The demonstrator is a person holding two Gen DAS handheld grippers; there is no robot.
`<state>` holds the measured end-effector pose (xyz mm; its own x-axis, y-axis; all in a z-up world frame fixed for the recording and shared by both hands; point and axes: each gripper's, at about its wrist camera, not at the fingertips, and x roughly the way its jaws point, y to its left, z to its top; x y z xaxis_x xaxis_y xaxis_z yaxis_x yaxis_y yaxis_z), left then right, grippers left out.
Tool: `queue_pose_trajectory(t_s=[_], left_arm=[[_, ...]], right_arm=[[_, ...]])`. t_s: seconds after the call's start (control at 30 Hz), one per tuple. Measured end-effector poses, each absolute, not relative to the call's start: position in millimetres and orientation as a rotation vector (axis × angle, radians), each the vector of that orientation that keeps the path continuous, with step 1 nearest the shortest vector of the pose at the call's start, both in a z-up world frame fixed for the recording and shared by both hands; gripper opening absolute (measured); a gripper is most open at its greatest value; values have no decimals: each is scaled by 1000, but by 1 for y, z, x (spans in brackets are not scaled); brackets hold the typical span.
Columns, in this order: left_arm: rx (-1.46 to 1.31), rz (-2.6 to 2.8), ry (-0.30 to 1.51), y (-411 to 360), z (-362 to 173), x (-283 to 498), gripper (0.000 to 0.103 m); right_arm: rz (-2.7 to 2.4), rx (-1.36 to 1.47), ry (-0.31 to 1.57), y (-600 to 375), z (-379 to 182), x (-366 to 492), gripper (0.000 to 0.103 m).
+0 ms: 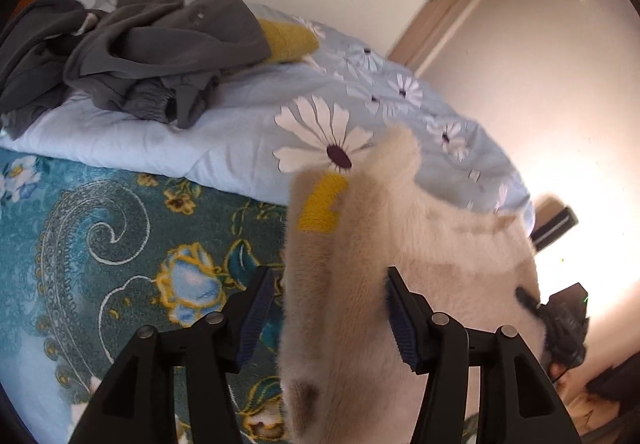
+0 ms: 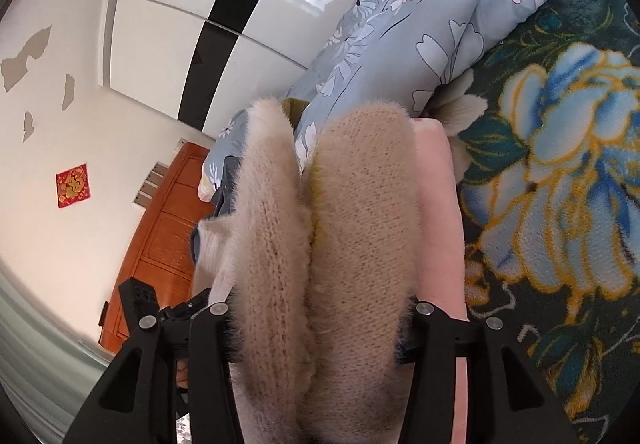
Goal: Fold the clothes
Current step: 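Lift the folded sweater off the blanket with both tools, then carry the folded sweater with both tools onto the pink blanket stack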
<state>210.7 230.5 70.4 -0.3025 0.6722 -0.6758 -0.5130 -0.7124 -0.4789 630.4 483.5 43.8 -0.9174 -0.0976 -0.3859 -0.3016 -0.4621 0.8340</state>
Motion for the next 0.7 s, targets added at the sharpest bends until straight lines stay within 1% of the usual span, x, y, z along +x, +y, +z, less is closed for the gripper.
queue_pose_trajectory(t_s=[0.07,0.1,0.17,0.23,0.33,0.47,0.57,0.7], left_arm=[[-1163,2072,-272,219,80,212,61],[-1142,2087,-256,215,85,214,61],[-1099,2117,-225,208,95,218,61],[-1048,2123,-185,202,105,226,61],[-980,2084,-95,206,116,246,61],[-853,2067,89,226,126,274,61],[-832,2020,168,247,122,278,61],[-914,1997,227,272,98,265,61]], right_arm=[[2487,-568,1605,486,43,635,53],[2471,-569,1610,486,44,636,55],[2450,-597,1583,485,51,641,56],[2449,-647,1501,483,63,646,56],[2436,-685,1363,480,83,655,56],[2312,-694,1008,456,126,660,56],[2434,-644,780,417,160,648,56],[2495,-747,645,399,158,613,56]])
